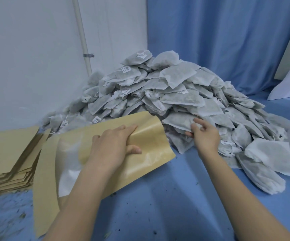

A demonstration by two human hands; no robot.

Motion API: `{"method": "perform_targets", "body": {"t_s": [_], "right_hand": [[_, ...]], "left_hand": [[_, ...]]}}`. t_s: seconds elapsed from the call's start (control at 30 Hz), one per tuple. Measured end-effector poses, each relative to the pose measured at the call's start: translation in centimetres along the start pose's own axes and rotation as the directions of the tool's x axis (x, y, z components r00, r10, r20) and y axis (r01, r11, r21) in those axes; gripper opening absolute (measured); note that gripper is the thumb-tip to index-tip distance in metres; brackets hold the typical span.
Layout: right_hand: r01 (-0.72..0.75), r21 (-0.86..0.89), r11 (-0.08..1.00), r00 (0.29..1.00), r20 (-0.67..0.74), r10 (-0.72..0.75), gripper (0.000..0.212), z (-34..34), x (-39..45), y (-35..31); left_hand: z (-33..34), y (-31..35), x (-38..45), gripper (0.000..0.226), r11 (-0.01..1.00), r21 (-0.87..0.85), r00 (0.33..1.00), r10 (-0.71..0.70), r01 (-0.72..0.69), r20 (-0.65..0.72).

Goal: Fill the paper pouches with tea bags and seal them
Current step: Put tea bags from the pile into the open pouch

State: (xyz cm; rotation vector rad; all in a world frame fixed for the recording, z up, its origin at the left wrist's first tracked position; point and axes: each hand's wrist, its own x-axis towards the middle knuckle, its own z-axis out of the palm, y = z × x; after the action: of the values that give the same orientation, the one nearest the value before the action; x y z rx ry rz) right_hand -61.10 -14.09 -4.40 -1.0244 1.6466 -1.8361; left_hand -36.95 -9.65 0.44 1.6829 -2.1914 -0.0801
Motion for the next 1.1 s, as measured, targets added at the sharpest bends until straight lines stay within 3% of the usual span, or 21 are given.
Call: {"method": "perform_targets", "body": {"t_s": [0.2,0.33,0.47,0.6,0.67,0.77,0.9,1.0,1.1], "right_hand": [[-0.043,0.262,0.964,0.968,0.251,-0.025,0.022,-3.1,-1.5,-0.5],[0.058,0.178,0.982,0.916,0.382,-0.124,0.022,-3.6,-1.5,-0.7],[0.178,0.118,0.977,0.842,0.495,-0.213,0.021,-3.0,-2.0,-0.5],[0.204,0.127,0.971,0.755,0.611,-0.239,0.018,-1.4,-2.8,-0.4],[0.169,0.136,0.976,0.767,0.604,-0.217,0.019,-0.6,-3.2,-0.4],[0.088,0.044,0.995,0.845,0.526,-0.098,0.037,0.2,-3.3,0.0],[0.118,-0.002,0.993,0.881,0.462,-0.104,0.009,-0.1,-3.0,-0.4],[0.179,0.050,0.983,0.780,0.601,-0.173,0.015,-0.3,-3.4,-1.1],[0.119,-0.009,0.993,0.539,0.840,-0.057,0.029,0.0,-4.0,-1.8]], "left_hand": [[1.3,-0.9,-0.2,0.076,0.992,-0.123,0.999,-0.033,0.029,-0.030],[1.7,-1.3,-0.2,0.070,0.959,-0.283,0.995,-0.037,0.010,-0.088],[2.1,-1.4,-0.4,0.066,0.943,-0.330,0.992,-0.012,-0.030,-0.124],[2.4,-1.4,-0.4,0.063,0.937,-0.338,0.991,0.041,-0.083,-0.129],[2.3,-1.6,-0.4,0.063,0.938,-0.338,0.991,0.041,-0.082,-0.127],[2.2,-2.1,-0.3,0.061,0.925,-0.370,0.989,0.029,-0.080,-0.142],[2.0,-2.6,-0.2,0.062,0.907,-0.415,0.988,0.007,-0.073,-0.157],[2.0,-2.3,-0.2,0.061,0.909,-0.406,0.989,0.046,-0.100,-0.141],[2.1,-2.2,-0.3,0.059,0.910,-0.395,0.987,0.071,-0.124,-0.147]]}}
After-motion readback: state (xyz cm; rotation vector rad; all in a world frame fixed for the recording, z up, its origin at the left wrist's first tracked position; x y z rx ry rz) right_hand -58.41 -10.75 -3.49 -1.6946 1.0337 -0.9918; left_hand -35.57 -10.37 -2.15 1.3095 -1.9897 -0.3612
